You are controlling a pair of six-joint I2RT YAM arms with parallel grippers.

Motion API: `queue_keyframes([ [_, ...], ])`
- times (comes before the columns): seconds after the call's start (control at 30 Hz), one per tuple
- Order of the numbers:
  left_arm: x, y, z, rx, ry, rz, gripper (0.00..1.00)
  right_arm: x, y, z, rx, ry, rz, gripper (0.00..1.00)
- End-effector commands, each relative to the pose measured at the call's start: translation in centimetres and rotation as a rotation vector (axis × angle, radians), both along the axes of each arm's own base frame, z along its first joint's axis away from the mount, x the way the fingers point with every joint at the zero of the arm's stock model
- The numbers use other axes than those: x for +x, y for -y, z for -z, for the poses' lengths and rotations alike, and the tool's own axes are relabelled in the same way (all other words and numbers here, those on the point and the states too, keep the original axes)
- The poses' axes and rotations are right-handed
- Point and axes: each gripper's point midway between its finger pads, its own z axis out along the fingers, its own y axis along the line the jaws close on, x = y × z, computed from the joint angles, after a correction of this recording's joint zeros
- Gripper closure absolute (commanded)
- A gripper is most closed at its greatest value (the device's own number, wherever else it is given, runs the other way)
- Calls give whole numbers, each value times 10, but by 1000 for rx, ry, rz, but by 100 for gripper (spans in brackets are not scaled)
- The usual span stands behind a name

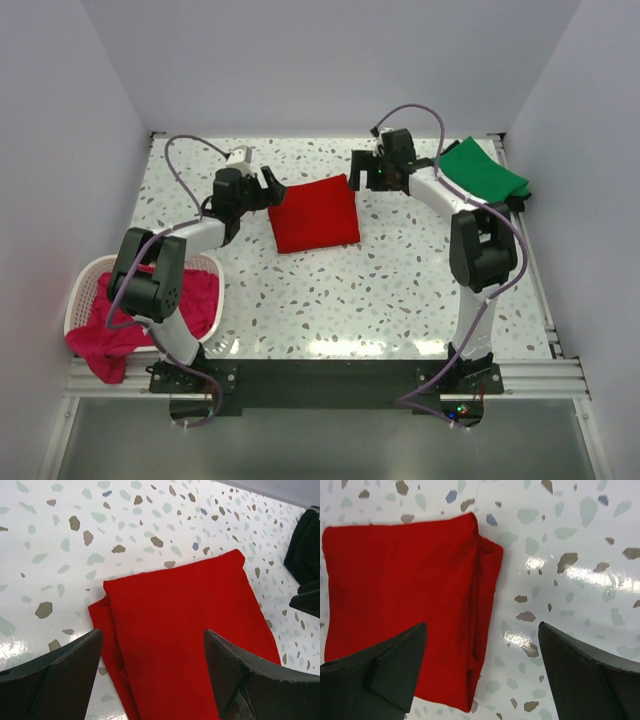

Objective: Fold and stack the t-shirts
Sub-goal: Fold the tshirt, then neatly place the folded tshirt to the corner

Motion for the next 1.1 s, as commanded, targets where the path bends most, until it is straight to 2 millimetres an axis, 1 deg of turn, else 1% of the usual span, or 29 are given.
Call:
queue_keyframes([
  [0.0,-7,2,-5,14,32,58,14,-13,-20,-19,150,33,-130,4],
  [0.03,-8,3,-1,15,23,65,14,-19,-20,-9,168,8,-148,4],
  [0.1,-10,4,10,21,-8,77,15,-26,-21,-3,198,-13,-172,2],
  [0.13,-11,5,14,21,-17,81,15,-29,-18,3,211,-22,-174,2],
  [0.17,-12,5,21,25,-33,85,15,-34,-21,4,237,-33,-197,1],
  [0.23,-13,5,27,25,-52,85,16,-37,-20,10,260,-50,-208,1],
  [0.27,-14,5,32,25,-65,86,17,-40,-23,10,282,-62,-230,1],
  [0.3,-15,2,38,38,-77,69,18,-42,-24,12,294,-74,-237,1],
  [0.37,-16,0,42,40,-84,62,18,-44,-24,20,316,-99,-250,1],
  [0.43,-18,-3,46,51,-90,43,18,-48,-28,22,341,-117,-268,1],
  [0.53,-19,-7,53,61,-104,31,18,-49,-28,31,348,-139,-265,1],
  [0.6,-19,-4,56,57,-111,42,19,-51,-28,37,349,-156,-260,1],
  [0.63,-19,-4,61,54,-124,45,19,-52,-27,38,351,-164,-256,1],
  [0.7,-19,-2,65,52,-133,52,20,-53,-27,44,351,-178,-252,1],
  [0.8,-19,-1,70,49,-141,58,21,-53,-25,46,362,-183,-248,1],
  [0.93,-18,1,80,50,-163,66,27,-53,-25,50,373,-197,-246,1],
  [1.03,-19,1,86,52,-177,64,34,-52,-23,57,368,-206,-235,1],
  [1.07,-19,1,88,53,-182,66,40,-53,-24,59,375,-212,-241,1],
])
